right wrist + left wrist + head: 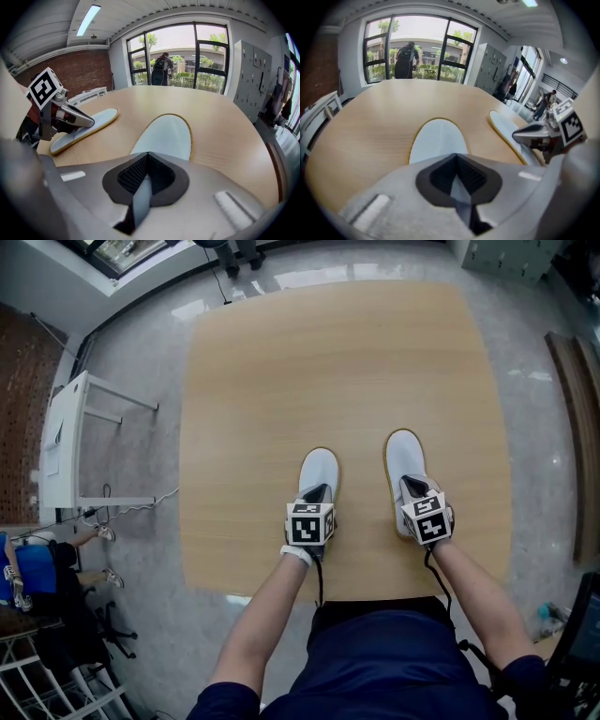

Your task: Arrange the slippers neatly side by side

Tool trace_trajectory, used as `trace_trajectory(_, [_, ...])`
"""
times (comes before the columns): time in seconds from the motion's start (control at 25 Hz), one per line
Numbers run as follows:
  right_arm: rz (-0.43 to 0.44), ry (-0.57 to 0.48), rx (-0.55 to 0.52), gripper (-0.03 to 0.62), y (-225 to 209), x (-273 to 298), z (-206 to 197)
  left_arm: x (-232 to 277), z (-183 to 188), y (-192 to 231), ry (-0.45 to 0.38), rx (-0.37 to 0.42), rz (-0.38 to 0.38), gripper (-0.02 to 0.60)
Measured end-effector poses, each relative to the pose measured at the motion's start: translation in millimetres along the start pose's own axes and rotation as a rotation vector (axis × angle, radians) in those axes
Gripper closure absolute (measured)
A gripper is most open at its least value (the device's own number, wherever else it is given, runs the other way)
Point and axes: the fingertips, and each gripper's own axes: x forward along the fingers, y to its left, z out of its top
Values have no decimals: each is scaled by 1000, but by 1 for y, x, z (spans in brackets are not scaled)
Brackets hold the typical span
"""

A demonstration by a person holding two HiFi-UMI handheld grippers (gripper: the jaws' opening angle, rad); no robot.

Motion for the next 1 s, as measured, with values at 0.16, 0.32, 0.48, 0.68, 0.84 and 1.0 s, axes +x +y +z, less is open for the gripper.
trace_trajectory(0.16, [15,6,11,588,20,5,5,2,5,-2,-21,-115,11,577])
trace_trajectory(0.32, [18,14,27,588,37,9,11,4,7,-8,-31,-133,14,577])
trace_trajectory(0.48, [27,25,75,588,55,14,14,6,8,-15,-31,-147,-1,577])
trace_trajectory(0.68, [37,33,106,588,70,20,15,12,12,-21,-35,-205,-10,577])
trace_trajectory(0.84, [52,38,120,588,82,20,18,13,15,-22,-46,-282,-13,577])
trace_trajectory(1.0, [50,38,128,588,82,21,18,16,17,-24,-52,-292,-9,577])
